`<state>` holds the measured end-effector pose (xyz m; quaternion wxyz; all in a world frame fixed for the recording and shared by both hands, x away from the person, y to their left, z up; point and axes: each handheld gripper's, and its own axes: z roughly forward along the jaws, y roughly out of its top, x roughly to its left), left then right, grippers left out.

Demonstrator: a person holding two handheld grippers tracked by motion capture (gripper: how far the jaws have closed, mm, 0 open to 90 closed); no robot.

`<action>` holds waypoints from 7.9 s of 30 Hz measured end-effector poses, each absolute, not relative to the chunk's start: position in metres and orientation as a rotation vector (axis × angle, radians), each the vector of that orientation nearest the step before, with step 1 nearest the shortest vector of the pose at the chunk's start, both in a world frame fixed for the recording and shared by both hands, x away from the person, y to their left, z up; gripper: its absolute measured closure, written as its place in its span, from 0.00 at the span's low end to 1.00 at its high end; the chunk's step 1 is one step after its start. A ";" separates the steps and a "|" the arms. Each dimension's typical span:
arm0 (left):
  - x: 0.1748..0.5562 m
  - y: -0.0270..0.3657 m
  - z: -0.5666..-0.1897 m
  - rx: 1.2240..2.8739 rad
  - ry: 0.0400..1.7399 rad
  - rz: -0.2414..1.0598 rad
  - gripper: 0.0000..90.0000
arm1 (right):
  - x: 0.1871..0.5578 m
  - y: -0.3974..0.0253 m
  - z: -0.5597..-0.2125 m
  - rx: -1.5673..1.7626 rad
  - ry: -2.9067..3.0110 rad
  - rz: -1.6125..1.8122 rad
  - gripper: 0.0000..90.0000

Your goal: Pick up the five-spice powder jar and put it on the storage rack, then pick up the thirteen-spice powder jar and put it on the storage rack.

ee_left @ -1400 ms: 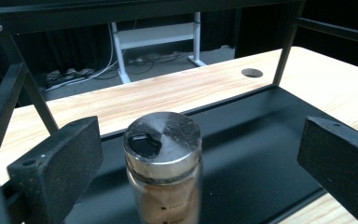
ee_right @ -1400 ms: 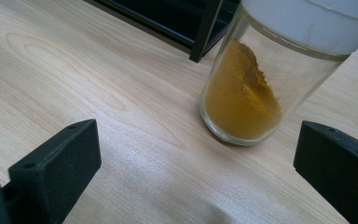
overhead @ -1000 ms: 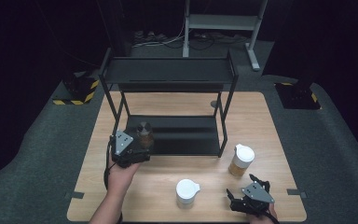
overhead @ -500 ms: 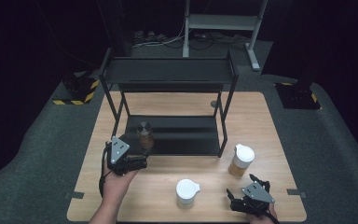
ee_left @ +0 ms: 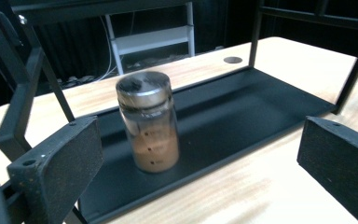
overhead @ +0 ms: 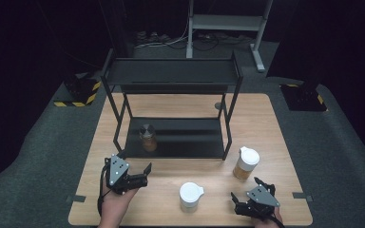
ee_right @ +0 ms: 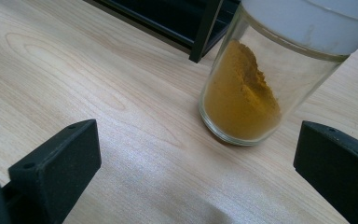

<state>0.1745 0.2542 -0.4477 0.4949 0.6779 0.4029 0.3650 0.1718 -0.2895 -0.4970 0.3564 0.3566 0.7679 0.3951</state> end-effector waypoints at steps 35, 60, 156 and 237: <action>0.157 0.259 -0.502 1.880 0.929 0.863 0.01 | 0.171 -0.285 -0.497 0.934 1.970 0.999 0.00; 0.160 0.259 -0.500 1.934 0.866 0.852 0.01 | 0.163 -0.286 -0.491 0.876 1.975 1.075 0.00; 0.162 0.262 -0.499 1.942 0.852 0.826 0.01 | 0.194 -0.231 -0.501 0.582 2.172 1.641 0.33; 0.162 0.266 -0.500 1.938 0.821 0.814 0.01 | 0.234 -0.191 -0.464 0.751 1.977 1.561 0.34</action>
